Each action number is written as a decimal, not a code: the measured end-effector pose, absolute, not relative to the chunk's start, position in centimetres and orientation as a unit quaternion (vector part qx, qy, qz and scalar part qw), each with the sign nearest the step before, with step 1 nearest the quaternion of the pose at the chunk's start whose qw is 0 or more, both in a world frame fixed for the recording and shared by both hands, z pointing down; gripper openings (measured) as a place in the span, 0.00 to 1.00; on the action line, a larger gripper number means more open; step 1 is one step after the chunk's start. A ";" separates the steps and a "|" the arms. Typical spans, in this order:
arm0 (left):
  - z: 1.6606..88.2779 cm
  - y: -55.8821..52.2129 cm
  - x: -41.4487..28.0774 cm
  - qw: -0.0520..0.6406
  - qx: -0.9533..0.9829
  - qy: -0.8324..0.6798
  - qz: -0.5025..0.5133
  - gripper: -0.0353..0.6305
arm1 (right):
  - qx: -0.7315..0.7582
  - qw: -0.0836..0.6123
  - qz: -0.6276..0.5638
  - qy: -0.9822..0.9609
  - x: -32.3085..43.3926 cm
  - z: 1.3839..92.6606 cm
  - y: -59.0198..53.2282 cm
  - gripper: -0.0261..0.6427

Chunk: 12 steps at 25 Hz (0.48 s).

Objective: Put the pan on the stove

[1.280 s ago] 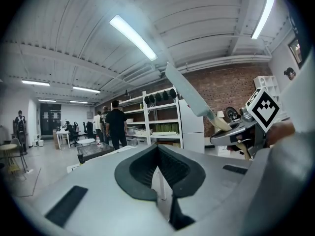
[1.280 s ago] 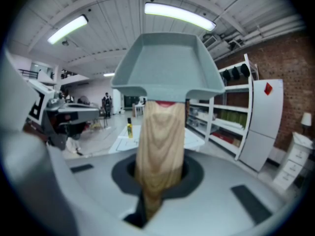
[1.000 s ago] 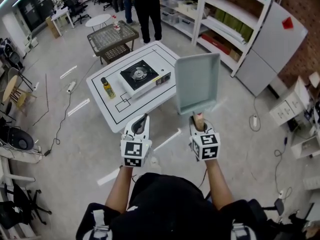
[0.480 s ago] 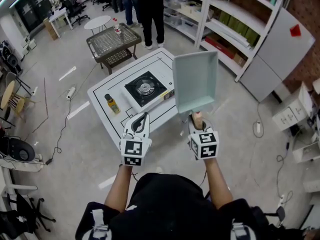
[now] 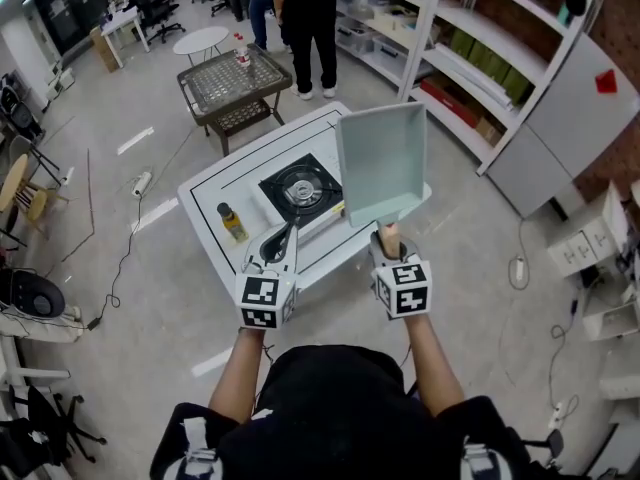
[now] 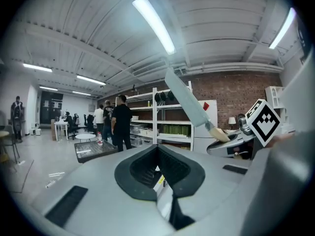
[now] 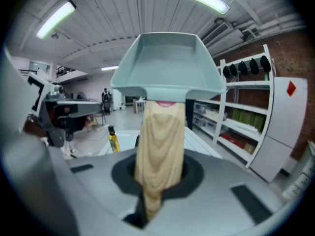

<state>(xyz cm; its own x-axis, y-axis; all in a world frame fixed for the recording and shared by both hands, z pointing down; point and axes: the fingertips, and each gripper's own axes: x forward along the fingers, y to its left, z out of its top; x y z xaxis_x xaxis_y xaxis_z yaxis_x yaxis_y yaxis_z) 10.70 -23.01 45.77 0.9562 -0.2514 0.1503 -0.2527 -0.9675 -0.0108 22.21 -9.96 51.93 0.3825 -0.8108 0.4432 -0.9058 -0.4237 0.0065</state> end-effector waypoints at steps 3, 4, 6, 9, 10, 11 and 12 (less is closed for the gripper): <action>45.9 -24.5 10.9 0.002 0.987 -0.142 0.077 0.09 | 0.815 0.135 0.193 -0.530 22.6 52.2 -11.6 0.11; 46.0 -24.9 11.0 -0.001 0.986 -0.147 0.080 0.09 | 0.812 0.137 0.195 -0.533 22.9 52.3 -12.1 0.11; 46.1 -25.4 11.3 -0.004 0.984 -0.155 0.085 0.09 | 0.806 0.141 0.198 -0.540 23.4 52.5 -13.0 0.11; 46.3 -25.9 11.7 -0.012 0.981 -0.170 0.092 0.09 | 0.796 0.143 0.199 -0.554 24.3 52.6 -14.2 0.11; 46.4 -26.2 11.8 -0.013 0.980 -0.178 0.094 0.09 | 0.792 0.144 0.199 -0.559 24.6 52.6 -14.6 0.11; 46.5 -26.4 11.8 -0.013 0.978 -0.186 0.095 0.09 | 0.788 0.144 0.198 -0.565 24.8 52.6 -15.0 0.11; 46.5 -26.7 11.9 -0.011 0.976 -0.194 0.096 0.09 | 0.784 0.146 0.198 -0.570 25.1 52.6 -15.4 0.11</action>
